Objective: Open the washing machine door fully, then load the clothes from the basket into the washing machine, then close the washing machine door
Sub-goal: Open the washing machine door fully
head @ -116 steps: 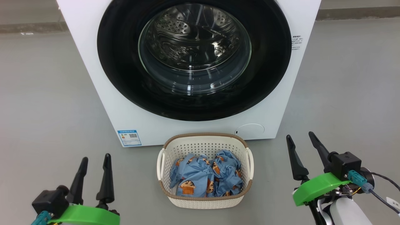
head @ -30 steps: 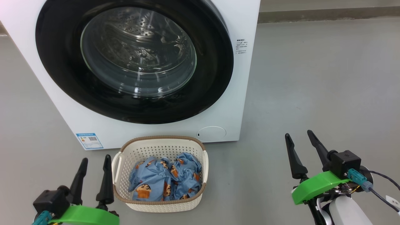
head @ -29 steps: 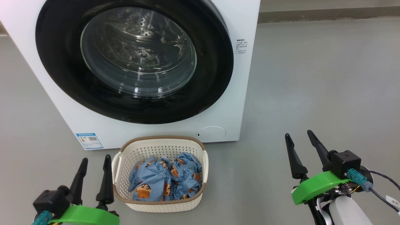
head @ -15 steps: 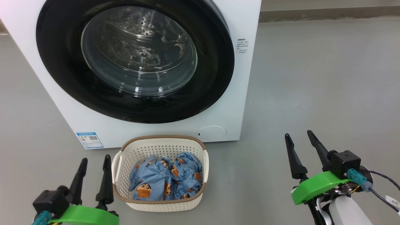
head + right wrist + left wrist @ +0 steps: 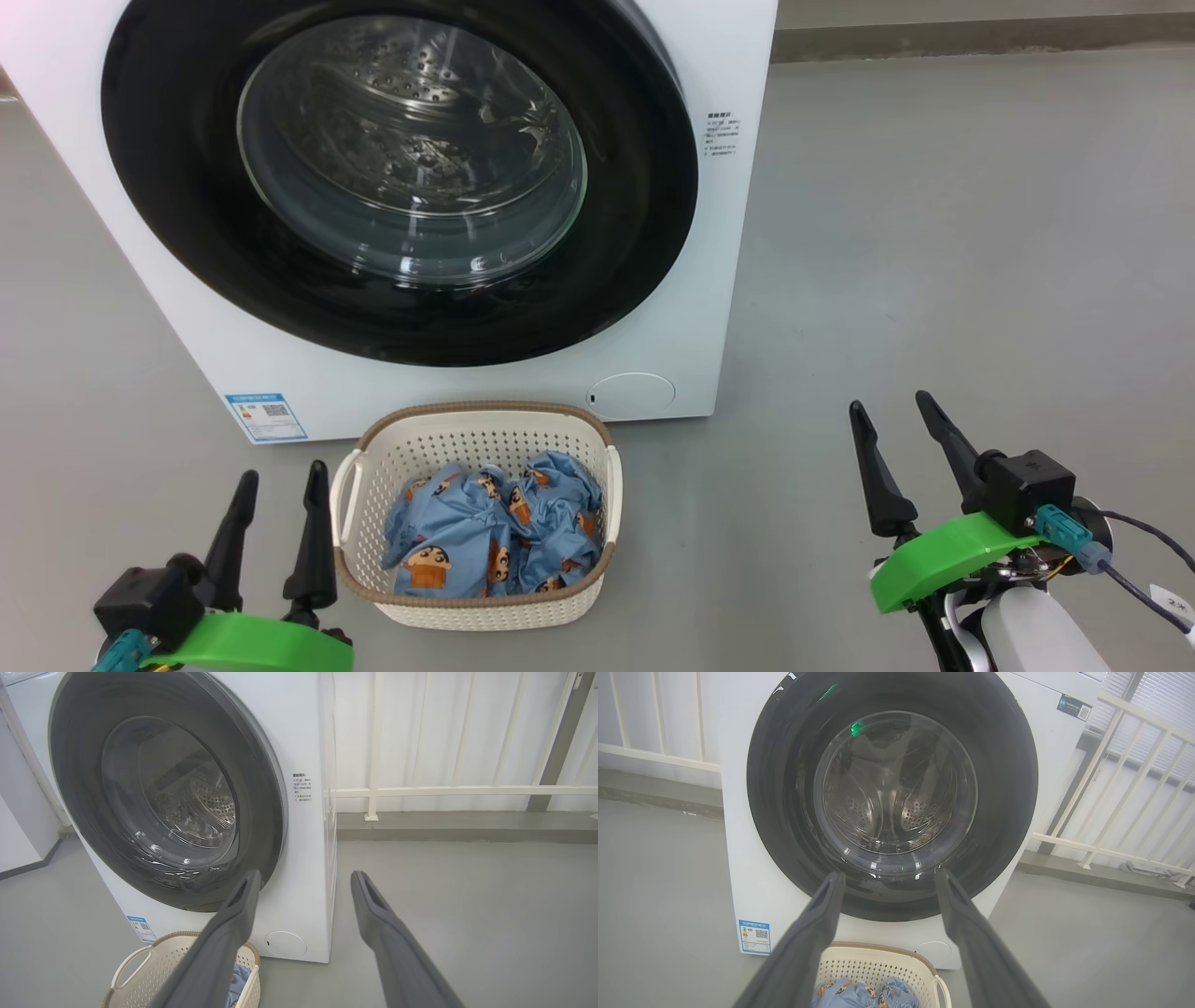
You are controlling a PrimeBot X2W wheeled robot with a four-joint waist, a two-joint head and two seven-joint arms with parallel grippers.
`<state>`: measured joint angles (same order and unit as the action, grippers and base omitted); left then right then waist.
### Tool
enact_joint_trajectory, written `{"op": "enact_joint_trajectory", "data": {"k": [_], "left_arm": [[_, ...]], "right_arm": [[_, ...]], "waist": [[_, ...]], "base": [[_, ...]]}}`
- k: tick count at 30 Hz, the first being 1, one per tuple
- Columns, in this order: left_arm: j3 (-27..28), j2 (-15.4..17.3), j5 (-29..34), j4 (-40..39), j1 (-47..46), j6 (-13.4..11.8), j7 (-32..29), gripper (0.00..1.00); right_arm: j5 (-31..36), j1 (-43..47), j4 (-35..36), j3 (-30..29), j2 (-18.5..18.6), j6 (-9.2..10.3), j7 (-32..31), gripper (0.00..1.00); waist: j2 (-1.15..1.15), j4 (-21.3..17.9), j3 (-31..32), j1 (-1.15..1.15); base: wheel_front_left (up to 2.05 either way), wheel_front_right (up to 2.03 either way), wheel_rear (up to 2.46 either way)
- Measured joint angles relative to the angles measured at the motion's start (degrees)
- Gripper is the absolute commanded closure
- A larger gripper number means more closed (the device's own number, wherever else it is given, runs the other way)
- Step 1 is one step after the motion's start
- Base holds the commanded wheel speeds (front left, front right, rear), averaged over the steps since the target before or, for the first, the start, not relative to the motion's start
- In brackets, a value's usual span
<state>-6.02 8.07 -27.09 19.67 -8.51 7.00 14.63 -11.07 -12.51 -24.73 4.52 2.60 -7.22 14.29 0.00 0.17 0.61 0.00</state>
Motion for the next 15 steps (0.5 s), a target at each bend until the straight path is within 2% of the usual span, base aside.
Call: {"op": "enact_joint_trajectory", "data": {"k": [15], "left_arm": [[0.01,0.1,0.29,-0.15,0.06,-0.07,0.0,0.0]], "right_arm": [[-0.05,-0.05,-0.3,0.09,0.0,0.0,0.0,0.0]], "waist": [[0.0,0.26,-0.57,0.0]], "base": [[0.0,0.0,0.0]]}}
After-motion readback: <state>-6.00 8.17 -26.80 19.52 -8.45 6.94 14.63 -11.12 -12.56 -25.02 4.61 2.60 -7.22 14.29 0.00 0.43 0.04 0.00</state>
